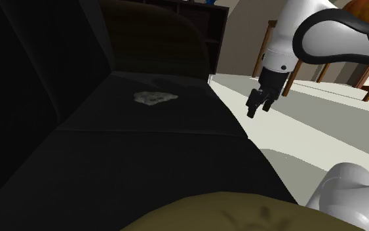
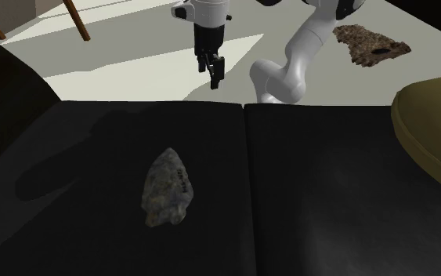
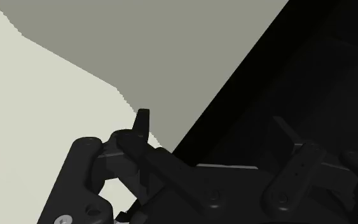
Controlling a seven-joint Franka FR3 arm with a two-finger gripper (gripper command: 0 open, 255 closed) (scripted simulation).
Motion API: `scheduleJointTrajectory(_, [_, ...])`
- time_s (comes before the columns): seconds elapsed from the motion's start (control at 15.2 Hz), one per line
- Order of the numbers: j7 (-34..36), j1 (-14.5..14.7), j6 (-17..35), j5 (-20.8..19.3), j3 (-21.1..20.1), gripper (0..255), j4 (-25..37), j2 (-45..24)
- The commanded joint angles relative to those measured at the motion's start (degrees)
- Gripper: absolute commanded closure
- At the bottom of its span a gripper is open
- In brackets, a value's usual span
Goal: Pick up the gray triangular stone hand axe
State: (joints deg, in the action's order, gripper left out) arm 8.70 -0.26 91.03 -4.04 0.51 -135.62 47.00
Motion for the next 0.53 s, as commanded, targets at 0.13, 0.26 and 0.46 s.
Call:
scheduleJointTrajectory(0.13, [-4.61, 1.87, 1.81, -0.05, 1.24, 0, 2.98, -4.36])
scheduleJointTrajectory(0.26, [-9.22, 3.77, 3.26, 0.15, 2.33, 0, 6.19, -8.63])
scheduleJointTrajectory(0.46, [-16.15, 6.60, 4.76, 0.90, 3.69, 0, 11.39, -14.84])
